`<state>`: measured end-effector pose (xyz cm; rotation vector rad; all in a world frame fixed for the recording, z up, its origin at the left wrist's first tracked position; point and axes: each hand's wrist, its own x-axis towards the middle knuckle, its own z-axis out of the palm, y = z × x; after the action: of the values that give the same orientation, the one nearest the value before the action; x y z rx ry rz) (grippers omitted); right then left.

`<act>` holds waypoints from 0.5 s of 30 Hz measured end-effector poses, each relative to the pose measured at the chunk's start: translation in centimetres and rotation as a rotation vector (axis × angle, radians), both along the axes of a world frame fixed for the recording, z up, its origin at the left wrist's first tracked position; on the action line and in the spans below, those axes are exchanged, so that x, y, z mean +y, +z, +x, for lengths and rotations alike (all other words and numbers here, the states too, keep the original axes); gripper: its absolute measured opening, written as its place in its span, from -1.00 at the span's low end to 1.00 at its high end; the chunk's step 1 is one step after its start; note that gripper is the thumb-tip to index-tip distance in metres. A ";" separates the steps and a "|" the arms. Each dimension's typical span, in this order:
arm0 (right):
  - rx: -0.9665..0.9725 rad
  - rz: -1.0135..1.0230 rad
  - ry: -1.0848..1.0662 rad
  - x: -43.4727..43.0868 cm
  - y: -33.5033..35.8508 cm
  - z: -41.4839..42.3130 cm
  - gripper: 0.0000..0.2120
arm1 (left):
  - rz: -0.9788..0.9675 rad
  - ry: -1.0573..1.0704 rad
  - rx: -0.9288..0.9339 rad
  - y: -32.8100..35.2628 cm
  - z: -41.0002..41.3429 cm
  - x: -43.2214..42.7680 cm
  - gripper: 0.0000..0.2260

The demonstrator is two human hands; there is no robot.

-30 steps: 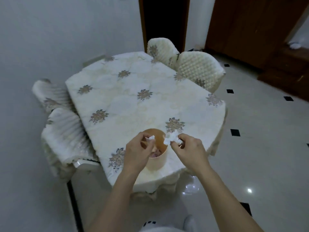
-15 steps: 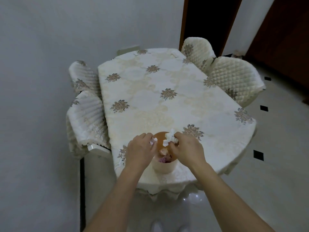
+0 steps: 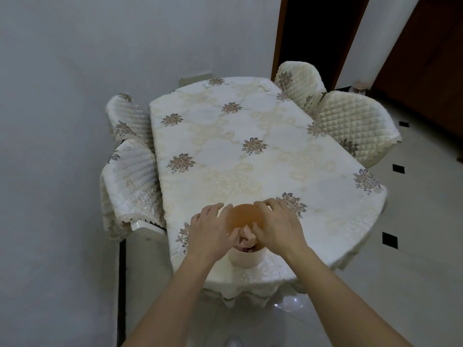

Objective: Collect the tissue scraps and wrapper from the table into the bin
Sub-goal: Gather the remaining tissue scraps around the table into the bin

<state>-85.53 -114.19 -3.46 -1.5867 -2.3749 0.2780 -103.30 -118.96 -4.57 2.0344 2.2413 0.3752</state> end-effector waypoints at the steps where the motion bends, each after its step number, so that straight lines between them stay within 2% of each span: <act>1: 0.003 0.010 0.003 0.1 0.4 -0.1 -0.58 | 0.021 -0.001 0.003 0.4 0.0 0.1 -0.45; 8: 0.026 0.143 0.027 1.7 4.1 -0.8 -0.55 | 0.166 -0.006 0.052 4.0 -0.6 1.7 -0.52; 15: 0.056 0.234 -0.002 3.1 8.0 0.7 -0.53 | 0.268 -0.055 0.094 8.8 0.5 3.9 -0.49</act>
<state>-84.81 -111.12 4.50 -1.4537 -2.2692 0.0404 -102.79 -115.06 4.23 2.2819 2.2904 0.6173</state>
